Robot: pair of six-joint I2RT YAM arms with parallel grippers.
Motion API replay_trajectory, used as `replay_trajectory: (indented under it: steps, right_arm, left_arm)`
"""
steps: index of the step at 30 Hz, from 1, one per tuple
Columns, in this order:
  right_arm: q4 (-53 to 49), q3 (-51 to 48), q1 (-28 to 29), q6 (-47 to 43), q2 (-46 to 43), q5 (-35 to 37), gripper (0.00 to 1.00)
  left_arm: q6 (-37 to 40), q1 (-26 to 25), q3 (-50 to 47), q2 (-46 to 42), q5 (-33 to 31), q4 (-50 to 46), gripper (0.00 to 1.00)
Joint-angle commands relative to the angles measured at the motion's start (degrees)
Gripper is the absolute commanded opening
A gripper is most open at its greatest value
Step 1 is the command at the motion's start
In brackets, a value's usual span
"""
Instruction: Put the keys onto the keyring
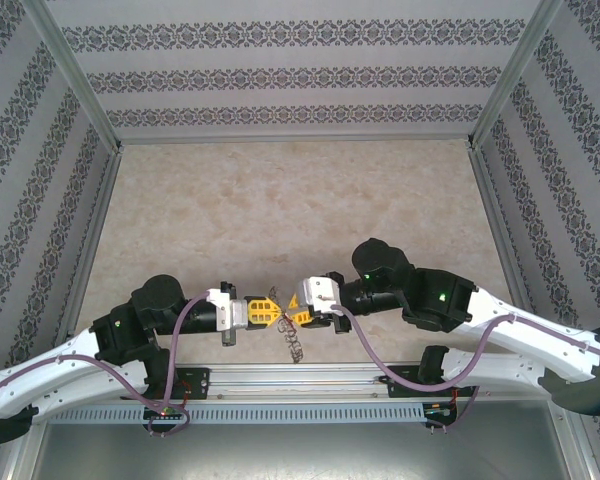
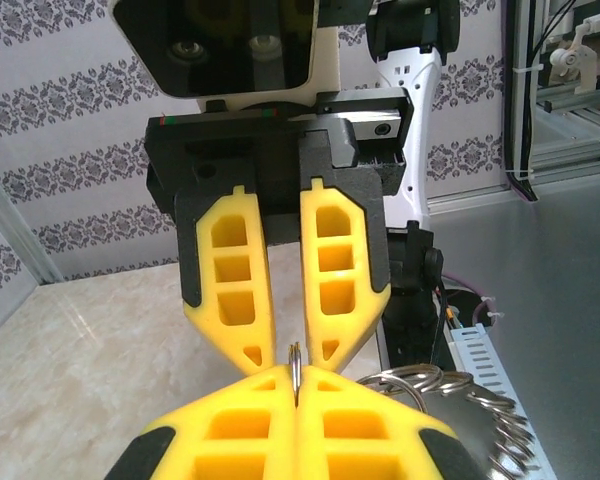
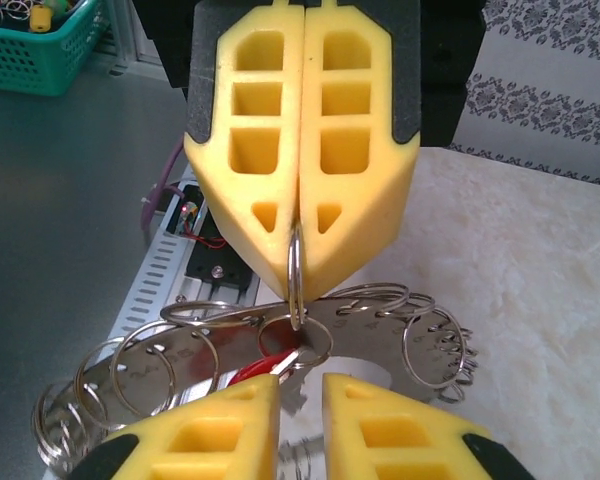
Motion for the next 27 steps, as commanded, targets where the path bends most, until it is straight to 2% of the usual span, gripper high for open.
replay_trajectory:
  steps: [1, 11, 19, 27]
  right_arm:
    - [0.88, -0.30, -0.44, -0.70, -0.13, -2.25, 0.17]
    - [3.51, -3.57, -0.47, 3.09, -3.33, -5.13, 0.34]
    - [7.11, -5.24, -0.46, 5.21, -0.97, -5.25, 0.38]
    - [9.64, -4.93, -0.44, 5.38, 1.47, -5.92, 0.36]
  left_arm:
    - [-1.24, -0.69, 1.88, -0.31, 1.81, 3.58, 0.00]
    - [-1.07, -0.69, 2.46, -0.48, 2.55, 3.39, 0.00]
    - [-1.07, -0.67, 2.67, -0.24, 2.43, 3.55, 0.00]
    - [-0.81, -0.69, 2.46, -0.04, 1.90, 3.61, 0.00]
